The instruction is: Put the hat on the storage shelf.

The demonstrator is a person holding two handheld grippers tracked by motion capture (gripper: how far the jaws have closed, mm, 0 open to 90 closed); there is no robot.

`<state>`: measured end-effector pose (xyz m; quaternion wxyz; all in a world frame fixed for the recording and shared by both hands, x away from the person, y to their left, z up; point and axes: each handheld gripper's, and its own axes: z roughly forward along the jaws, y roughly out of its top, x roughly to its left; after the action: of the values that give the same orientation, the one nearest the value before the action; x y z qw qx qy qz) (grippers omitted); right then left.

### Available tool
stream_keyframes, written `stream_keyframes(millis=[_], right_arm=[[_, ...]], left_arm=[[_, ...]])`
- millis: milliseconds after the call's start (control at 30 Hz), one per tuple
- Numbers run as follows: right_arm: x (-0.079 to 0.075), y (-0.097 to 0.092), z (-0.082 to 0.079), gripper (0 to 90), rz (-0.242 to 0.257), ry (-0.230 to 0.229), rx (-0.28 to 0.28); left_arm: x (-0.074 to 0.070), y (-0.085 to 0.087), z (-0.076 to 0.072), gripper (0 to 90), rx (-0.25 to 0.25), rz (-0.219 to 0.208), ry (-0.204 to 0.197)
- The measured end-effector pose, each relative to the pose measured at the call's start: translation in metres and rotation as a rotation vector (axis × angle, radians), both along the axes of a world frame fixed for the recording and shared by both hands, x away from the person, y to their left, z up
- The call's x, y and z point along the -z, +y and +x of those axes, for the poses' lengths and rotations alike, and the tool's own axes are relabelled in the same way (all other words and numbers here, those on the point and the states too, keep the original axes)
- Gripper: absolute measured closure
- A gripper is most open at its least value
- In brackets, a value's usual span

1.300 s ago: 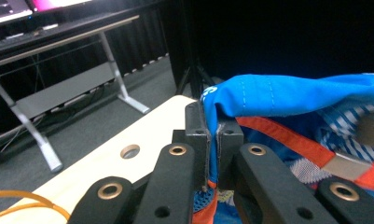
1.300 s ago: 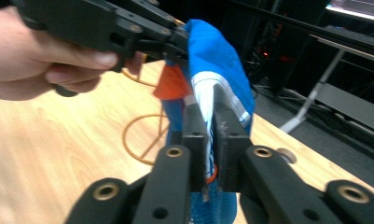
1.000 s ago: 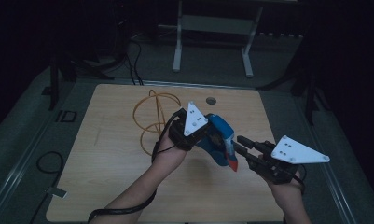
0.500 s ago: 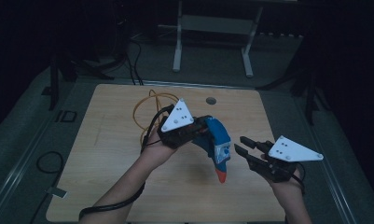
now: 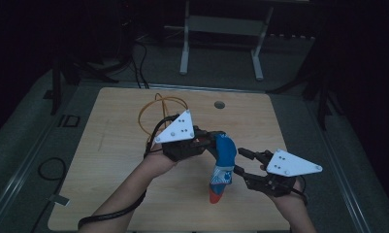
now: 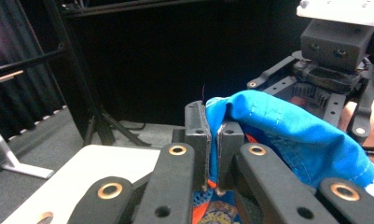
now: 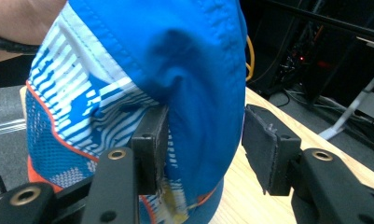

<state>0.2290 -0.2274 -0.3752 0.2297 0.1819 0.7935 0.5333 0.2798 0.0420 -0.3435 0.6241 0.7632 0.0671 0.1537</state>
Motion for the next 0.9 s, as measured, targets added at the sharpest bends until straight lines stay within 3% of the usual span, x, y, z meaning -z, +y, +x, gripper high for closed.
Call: stream_keyframes(millis=[133,267,367,467,633,900], right_arm=[[0.0,0.004,0.0,50.4,-0.003,-0.003,-0.011],[-0.001,0.005,-0.001,60.1,-0.004,-0.003,-0.033],[-0.003,0.004,-0.003,81.1,0.006,-0.021,-0.029],[-0.004,0.001,-0.003,89.3,0.018,-0.023,-0.019],[-0.007,-0.003,-0.006,90.0,0.018,-0.042,-0.003],[-0.011,-0.007,-0.005,90.0,0.043,-0.035,0.01]], left_arm=[[0.0,0.0,-0.002,87.6,0.022,0.001,-0.002],[0.0,0.001,-0.001,87.5,0.035,-0.004,0.008],[0.001,0.001,-0.001,87.5,0.04,-0.002,0.007],[0.002,0.001,-0.002,87.5,0.038,0.003,0.003],[0.002,0.001,-0.002,87.4,0.034,0.008,0.004],[0.003,0.003,-0.002,86.7,0.017,0.022,0.009]])
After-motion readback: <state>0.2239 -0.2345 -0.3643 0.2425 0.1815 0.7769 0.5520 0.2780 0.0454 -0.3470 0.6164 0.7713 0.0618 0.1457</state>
